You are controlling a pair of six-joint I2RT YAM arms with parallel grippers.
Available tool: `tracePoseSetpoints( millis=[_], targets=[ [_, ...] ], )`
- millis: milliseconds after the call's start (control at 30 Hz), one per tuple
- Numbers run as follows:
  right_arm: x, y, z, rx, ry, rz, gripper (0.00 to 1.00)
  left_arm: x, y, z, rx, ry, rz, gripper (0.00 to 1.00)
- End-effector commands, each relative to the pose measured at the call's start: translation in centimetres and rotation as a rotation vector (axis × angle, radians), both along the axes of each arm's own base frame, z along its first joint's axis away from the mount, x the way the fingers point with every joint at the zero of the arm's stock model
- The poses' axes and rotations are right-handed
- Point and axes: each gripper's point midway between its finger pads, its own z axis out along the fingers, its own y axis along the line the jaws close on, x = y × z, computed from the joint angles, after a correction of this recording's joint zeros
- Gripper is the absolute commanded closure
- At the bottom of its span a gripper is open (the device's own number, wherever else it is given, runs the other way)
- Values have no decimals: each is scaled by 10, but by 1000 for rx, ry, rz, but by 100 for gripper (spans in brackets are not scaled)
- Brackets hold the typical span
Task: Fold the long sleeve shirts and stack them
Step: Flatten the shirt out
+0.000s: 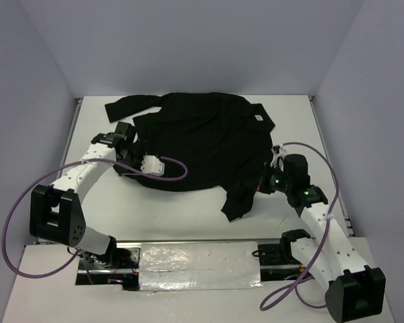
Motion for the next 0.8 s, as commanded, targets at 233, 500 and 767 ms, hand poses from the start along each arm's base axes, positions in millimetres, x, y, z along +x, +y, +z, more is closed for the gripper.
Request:
tracePoseSetpoints(
  millis=[233,500,767],
  targets=[
    [-42,-5,-18,-42,205,6,69,-84,23,-25,76,255,1,46],
    [42,-51,50,-157,34,-263,0,-44,58,23,110,9,163,1],
    [145,-125,10,-204,135,-480,64,108,115,55,-463,64,1064,26]
  ],
)
